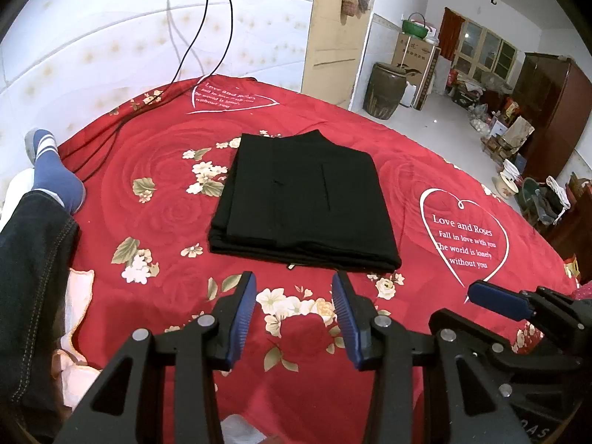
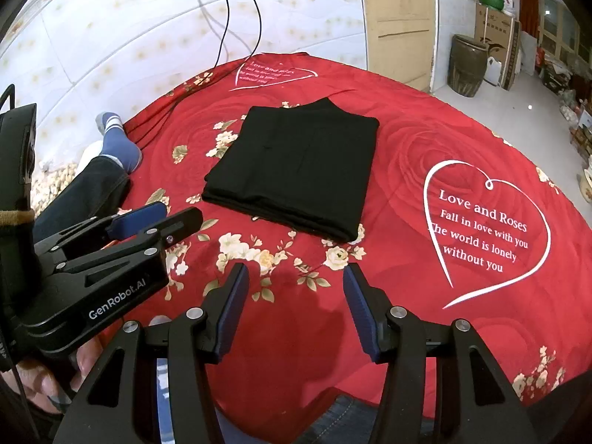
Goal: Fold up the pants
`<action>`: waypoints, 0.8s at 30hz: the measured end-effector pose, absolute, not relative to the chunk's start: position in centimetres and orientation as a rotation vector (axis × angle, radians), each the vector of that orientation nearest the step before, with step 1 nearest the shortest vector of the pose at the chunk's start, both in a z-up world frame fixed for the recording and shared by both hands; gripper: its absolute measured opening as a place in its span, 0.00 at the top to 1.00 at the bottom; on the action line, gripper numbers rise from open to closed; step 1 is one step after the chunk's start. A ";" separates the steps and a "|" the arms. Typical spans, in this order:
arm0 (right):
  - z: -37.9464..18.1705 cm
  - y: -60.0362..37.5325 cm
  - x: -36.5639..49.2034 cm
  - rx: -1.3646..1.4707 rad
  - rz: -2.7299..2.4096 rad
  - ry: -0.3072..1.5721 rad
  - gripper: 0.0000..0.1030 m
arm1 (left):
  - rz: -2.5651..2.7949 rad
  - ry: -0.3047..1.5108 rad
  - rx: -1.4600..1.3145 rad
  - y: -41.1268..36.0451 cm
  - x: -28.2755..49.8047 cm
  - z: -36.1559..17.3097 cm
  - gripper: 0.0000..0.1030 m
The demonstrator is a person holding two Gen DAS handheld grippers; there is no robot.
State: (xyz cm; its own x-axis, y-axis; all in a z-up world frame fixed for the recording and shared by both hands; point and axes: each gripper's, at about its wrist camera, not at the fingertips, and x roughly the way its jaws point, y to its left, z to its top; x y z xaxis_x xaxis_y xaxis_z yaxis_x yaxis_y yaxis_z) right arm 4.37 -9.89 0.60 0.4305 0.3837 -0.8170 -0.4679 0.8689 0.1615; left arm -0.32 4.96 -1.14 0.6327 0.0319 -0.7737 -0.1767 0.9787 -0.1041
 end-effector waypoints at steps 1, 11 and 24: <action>0.6 -9.9 4.4 -0.093 0.533 0.992 0.48 | 0.120 0.879 -0.175 5.0 -0.3 -1.1 0.56; 0.7 -10.3 4.6 -0.085 0.524 0.987 0.48 | 0.125 0.878 -0.173 5.1 -0.3 -1.1 0.56; 0.7 -10.3 4.5 -0.084 0.524 0.988 0.48 | 0.133 0.877 -0.166 5.2 -0.3 -1.2 0.56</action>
